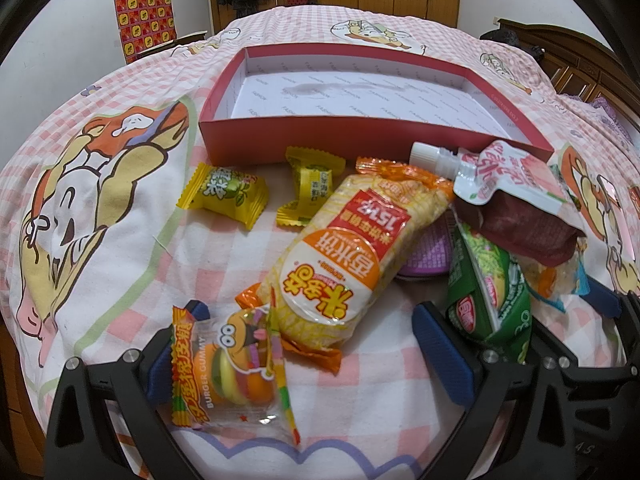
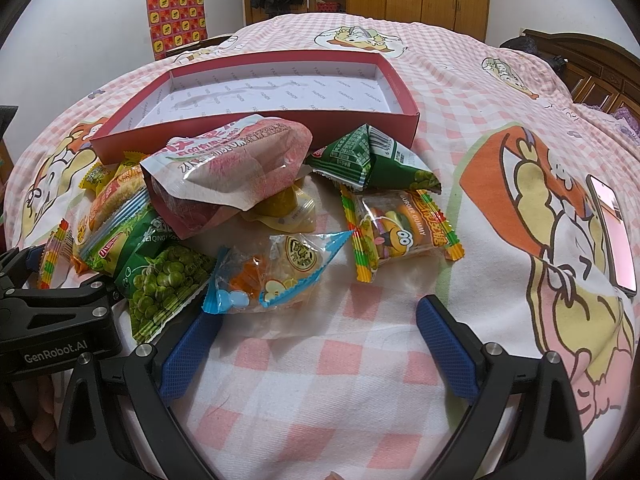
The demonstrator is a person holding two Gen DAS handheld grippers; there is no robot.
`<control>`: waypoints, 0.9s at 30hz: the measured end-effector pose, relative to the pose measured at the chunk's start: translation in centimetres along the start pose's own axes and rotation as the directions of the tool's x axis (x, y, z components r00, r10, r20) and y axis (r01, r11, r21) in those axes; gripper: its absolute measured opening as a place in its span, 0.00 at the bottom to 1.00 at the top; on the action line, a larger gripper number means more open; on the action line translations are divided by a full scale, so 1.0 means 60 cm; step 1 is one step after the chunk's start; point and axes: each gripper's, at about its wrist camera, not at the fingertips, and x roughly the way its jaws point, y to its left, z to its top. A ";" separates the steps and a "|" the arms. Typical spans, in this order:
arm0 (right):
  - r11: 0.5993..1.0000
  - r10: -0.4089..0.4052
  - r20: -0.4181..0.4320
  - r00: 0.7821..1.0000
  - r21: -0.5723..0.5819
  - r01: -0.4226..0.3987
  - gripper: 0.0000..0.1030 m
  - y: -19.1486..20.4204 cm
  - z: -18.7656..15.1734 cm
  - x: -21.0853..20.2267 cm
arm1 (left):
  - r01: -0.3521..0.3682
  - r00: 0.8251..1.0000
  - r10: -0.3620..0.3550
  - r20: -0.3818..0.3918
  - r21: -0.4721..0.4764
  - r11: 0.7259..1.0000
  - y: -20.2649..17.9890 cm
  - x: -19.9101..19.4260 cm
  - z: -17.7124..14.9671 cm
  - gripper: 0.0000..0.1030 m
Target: Organize snacks
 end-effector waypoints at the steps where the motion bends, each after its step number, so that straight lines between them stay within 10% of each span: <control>1: 1.000 0.000 0.000 1.000 0.000 0.000 0.97 0.000 0.000 0.000 | 0.000 1.000 0.000 0.000 0.000 1.000 0.000 0.000 0.000 1.00; 27: 0.996 0.076 0.045 0.996 -0.045 -0.074 0.97 -0.003 0.013 -0.062 | 0.101 0.995 -0.101 0.004 0.004 0.995 0.054 -0.067 0.012 0.97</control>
